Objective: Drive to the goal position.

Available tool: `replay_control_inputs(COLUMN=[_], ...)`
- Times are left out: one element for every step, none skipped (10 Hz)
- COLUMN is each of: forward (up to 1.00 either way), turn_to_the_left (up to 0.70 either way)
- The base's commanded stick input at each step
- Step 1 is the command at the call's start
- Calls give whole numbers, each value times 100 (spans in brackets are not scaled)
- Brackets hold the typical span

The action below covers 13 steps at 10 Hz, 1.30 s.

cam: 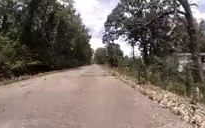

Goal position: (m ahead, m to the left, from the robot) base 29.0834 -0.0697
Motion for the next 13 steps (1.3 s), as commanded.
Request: replay_control_inputs(forward=[70,70,70,70,70,70,70,70,70,70,70,70,70], turn_to_the_left=[22,35,16,0,0,0,0,0,0,0,0,0,0])
